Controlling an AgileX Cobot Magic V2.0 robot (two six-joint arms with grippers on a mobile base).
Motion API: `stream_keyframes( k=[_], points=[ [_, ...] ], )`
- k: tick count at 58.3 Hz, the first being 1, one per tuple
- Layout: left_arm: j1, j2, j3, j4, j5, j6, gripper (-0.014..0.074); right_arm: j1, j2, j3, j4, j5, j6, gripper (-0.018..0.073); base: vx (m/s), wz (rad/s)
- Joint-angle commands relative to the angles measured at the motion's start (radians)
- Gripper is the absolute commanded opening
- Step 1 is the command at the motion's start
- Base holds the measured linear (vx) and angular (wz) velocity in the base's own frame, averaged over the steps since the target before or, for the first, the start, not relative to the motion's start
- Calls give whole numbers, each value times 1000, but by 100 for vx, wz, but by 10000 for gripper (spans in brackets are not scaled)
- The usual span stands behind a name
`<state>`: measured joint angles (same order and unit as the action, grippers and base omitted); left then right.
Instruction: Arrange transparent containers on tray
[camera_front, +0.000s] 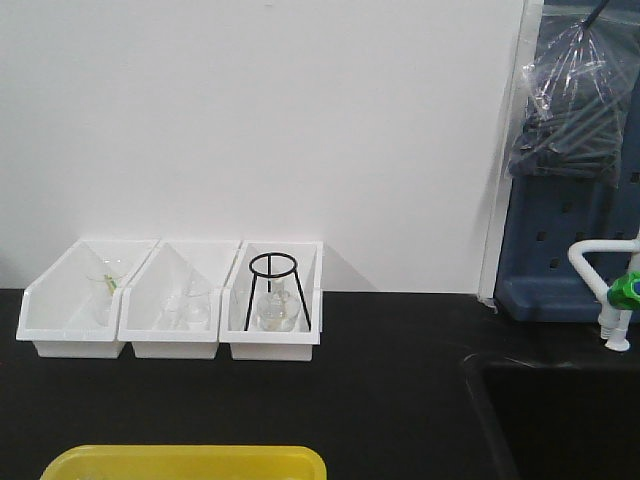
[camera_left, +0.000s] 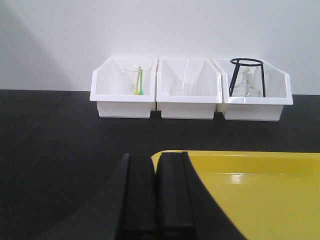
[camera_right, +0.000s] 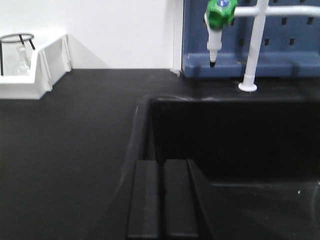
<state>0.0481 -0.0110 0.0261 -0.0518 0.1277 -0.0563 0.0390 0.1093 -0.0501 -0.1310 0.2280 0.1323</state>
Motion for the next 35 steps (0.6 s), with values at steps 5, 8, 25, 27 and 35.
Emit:
stream_keyframes(
  k=[5,8,25,27,35],
  points=[
    [5,-3,38,-2,-89,-1,-7,-8,-138,94,-7,-56,-16,-13,0,0],
    [5,-4,38,-2,-89,-1,-7,-7,-116,85,-7,-9,-16,-13,0,0],
    [5,-2,38,-2,-89,-1,-7,-7,-104,89,-4,3,-16,-13,0,0],
    [5,-2,38,-2,-89,-1,-7,-7,-104,89,-4,3,-16,-13,0,0],
    [5,-2,38,-2,-89,-1,-7,-7,-104,89,-4,3,-16,-13,0,0]
  ],
)
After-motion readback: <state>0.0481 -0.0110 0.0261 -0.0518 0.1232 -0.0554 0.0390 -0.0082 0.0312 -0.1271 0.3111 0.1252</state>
